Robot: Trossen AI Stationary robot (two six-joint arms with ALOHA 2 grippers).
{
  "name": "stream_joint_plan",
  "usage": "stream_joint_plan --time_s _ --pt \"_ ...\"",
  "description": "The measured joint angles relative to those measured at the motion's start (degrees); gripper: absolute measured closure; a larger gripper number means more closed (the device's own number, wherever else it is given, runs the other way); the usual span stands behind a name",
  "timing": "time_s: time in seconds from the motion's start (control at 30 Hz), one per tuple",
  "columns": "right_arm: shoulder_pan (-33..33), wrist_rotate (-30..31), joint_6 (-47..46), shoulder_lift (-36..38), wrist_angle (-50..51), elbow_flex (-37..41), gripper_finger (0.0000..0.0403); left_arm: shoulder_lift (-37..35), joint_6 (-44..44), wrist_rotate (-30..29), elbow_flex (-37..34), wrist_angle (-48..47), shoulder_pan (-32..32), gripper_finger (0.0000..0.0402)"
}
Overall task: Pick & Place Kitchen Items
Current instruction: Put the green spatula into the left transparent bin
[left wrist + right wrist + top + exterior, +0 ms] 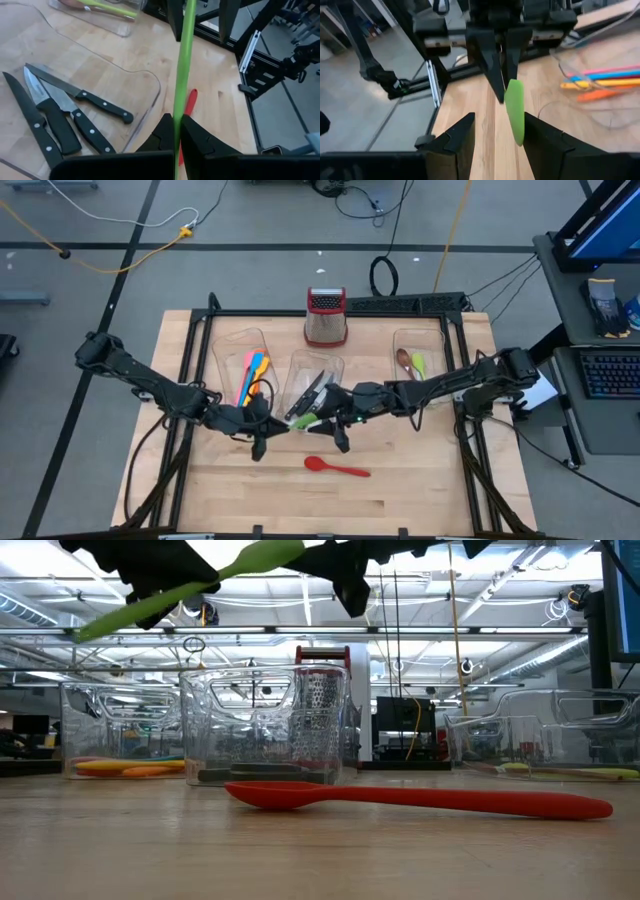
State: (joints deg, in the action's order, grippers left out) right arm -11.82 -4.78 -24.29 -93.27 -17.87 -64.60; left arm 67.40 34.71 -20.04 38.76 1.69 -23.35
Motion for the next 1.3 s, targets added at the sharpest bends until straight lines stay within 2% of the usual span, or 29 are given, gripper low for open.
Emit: stream_joint_plan --time_s 0.6,0.8,1.3 --pt "1.13 -1.25 5.4 -0.09 -1.46 0.0 0.0253 0.0 -1.45 -2.39 0.13 -2.05 0.12 0.0401" --pt "2.25 -1.25 6.69 -0.11 -1.16 -0.07 0.0253 -1.91 -1.08 -3.61 0.13 -3.84 0.21 0.0401" --pt "3.24 -1.09 5.57 -0.17 -4.53 -0.11 0.0253 -2.81 -0.18 -5.64 0.2 -6.29 0.19 0.0401"
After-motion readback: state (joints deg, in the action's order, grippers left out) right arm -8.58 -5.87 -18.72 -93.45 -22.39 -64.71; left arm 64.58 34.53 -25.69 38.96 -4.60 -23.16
